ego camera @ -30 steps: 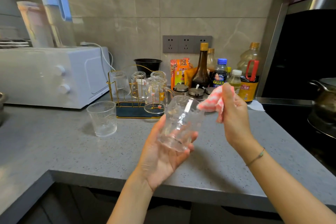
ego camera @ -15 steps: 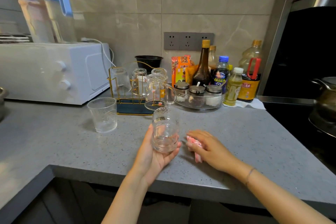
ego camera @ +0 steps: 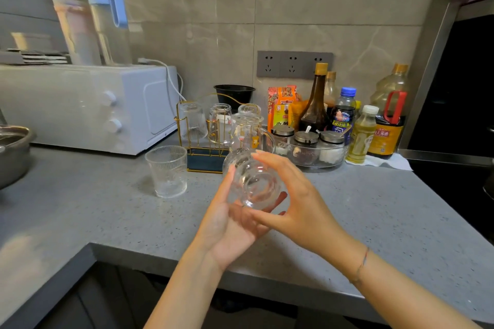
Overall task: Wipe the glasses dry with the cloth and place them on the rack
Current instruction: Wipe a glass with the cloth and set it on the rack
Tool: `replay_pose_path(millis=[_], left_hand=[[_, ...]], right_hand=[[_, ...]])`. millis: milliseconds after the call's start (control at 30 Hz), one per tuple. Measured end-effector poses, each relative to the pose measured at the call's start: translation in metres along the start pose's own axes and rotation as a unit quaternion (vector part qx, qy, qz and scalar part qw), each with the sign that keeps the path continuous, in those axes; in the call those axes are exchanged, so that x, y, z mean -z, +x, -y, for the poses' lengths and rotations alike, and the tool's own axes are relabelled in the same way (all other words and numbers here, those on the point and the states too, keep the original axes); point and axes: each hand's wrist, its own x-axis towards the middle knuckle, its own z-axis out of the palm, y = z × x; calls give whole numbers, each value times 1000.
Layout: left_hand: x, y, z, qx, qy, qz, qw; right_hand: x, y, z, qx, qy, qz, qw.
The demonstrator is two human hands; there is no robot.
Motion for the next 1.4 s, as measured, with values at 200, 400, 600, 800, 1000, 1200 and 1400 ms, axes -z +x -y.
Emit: replay_pose_path(millis=[200,400,600,800,1000,1200,1400], left_hand=[[5,-2,-38,-54,116,19,992],[27,8,-70,-249,443,-116,854],[105,39,-102,-564,617,-293,464],[146,58,-100,-433,687,-343,472],[150,61,-101,-434,689,-330,477],[149,64,-99,-440,675,-330,492],[148,64,-98,-442,673,-330,493]], right_hand=[[-5,37,13,27,-6,-26,999],[-13,79,15,33,11,-52,998],[-18,139,4,-32,37,-49,998],[-23,190,-12,-84,20,-36,996],[-33,219,-30,-122,-1,8,992],[-48,239,-42,-150,-31,53,987],[-66,242,-55,-181,-65,96,977]])
